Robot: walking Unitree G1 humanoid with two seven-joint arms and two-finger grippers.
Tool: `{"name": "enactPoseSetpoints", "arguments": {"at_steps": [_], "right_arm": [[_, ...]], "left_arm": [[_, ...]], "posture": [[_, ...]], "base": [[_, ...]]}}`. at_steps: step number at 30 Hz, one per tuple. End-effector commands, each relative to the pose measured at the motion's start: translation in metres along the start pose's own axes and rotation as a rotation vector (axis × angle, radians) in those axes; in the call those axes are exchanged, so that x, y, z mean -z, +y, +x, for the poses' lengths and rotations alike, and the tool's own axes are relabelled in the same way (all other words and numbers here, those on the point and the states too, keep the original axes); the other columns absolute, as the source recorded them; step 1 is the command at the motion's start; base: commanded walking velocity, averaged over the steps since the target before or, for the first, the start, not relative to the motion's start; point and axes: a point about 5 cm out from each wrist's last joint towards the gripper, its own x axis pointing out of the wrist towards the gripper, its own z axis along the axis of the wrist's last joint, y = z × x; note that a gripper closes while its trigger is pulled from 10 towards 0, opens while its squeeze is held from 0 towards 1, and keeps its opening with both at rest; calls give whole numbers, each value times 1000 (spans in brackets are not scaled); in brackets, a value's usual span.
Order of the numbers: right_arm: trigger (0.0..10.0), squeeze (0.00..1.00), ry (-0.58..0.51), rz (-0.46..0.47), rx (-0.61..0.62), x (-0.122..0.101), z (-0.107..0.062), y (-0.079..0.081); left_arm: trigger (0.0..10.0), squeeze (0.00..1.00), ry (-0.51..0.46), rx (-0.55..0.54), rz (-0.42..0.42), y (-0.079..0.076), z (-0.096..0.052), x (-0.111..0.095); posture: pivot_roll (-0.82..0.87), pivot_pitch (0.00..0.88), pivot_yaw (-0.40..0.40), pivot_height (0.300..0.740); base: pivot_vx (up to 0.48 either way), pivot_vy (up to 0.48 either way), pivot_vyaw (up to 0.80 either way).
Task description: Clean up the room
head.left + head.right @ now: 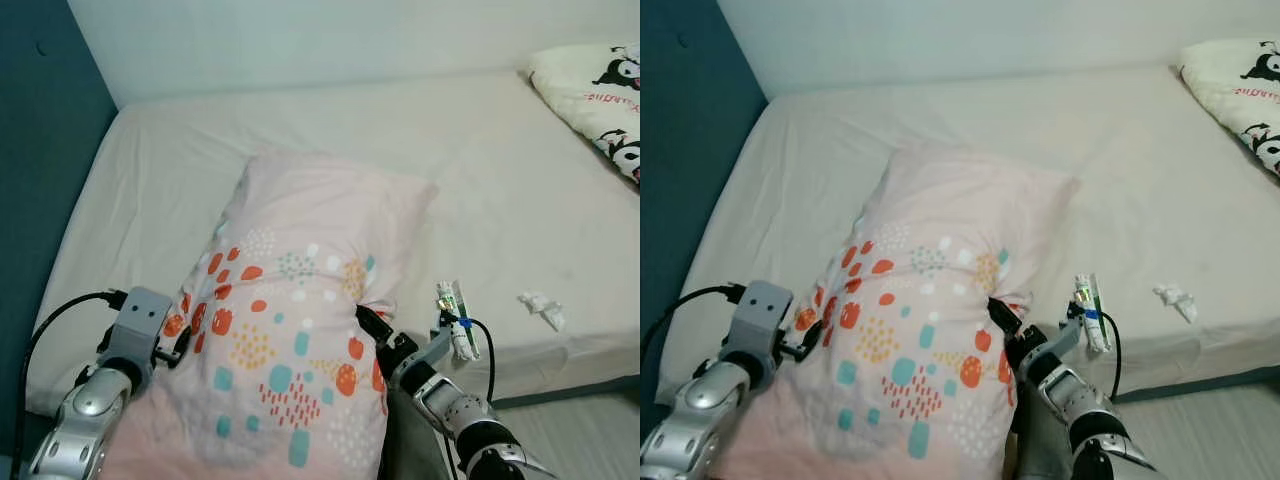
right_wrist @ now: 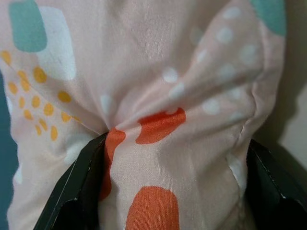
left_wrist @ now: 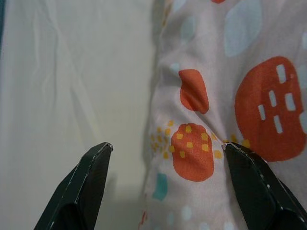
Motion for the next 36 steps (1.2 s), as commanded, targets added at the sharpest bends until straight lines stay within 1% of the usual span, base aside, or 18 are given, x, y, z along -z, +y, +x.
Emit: {"name": "enactPoseSetpoints", "arguments": {"at_steps": [1, 2, 3, 6, 8, 9, 10, 11, 12, 15, 19, 25, 29, 30, 33, 35, 36], "right_arm": [[10000, 0, 100, 17, 17, 16, 4, -1], [10000, 0, 100, 17, 17, 16, 4, -1], [10000, 0, 125, 16, 40, 17, 4, -2], [10000, 0, 172, 21, 14, 16, 4, 2], [10000, 0, 191, -41, 4, 14, 4, 2], [4941, 0, 193, -49, -15, 13, 4, 3], [2902, 0, 193, -54, -33, 12, 4, 4], [2902, 0, 193, -54, -33, 12, 4, 4], [0, 0, 200, -49, -71, 12, 5, 8], [0, 0, 203, -48, -81, 11, 6, 9], [0, 0, 206, -67, -110, 8, 6, 12], [0, 0, 164, -95, -125, -3, 7, 16], [0, 0, 155, -103, -132, -6, 8, 17], [0, 0, 116, -132, -122, -12, 10, 19], [0, 0, 103, -142, -119, -14, 11, 20], [0, 0, 67, -181, -101, -19, 11, 19], [0, 0, 67, -181, -101, -19, 11, 19]], "left_arm": [[10000, 1000, 48, 1, 20, 4, -5, 9], [10000, 1000, 48, 1, 20, 4, -5, 9], [10000, 1000, 45, 0, 20, 4, -5, 7], [10000, 1000, 40, -2, 17, 4, -6, 5], [10000, 1000, 44, 0, 17, 3, -6, 5], [10000, 1000, 47, 1, 17, 3, -7, 6], [10000, 1000, 49, 2, 17, 2, -7, 7], [10000, 1000, 49, 2, 17, 2, -7, 7], [10000, 1000, 55, 4, 18, 1, -7, 8], [10000, 1000, 57, 4, 18, 1, -6, 9], [10000, 1000, 81, 2, 20, 0, -6, 16], [10000, 1000, 118, -12, 12, 1, -7, 27], [10000, 1000, 126, -16, 10, 2, -7, 29], [10000, 1000, 159, -41, -5, 4, -8, 39], [10000, 1000, 172, -52, -13, 5, -8, 43], [10000, 1000, 202, -98, -44, 10, -10, 51], [10000, 1000, 202, -98, -44, 10, -10, 51]], "posture": [[112, 225, 43, 546], [112, 225, 43, 546], [113, 226, 42, 546], [117, 231, 41, 546], [113, 232, 41, 546], [112, 232, 41, 546], [112, 231, 40, 546], [112, 231, 40, 546], [110, 231, 41, 546], [109, 228, 41, 546], [103, 221, 40, 546], [96, 209, 36, 546], [94, 204, 34, 546], [88, 194, 29, 546], [88, 194, 29, 546], [77, 185, 24, 546], [77, 185, 24, 546]], "base": [[0, 0, 0], [0, 0, 0], [0, 0, 0], [0, 0, 0], [0, 0, 0], [0, 0, 0], [0, 0, 0], [0, 0, 0], [0, 0, 0], [0, 0, 0], [0, 0, 0], [0, 0, 0], [0, 0, 0], [0, 0, 0], [0, 0, 0], [0, 0, 0], [0, 0, 0]]}}
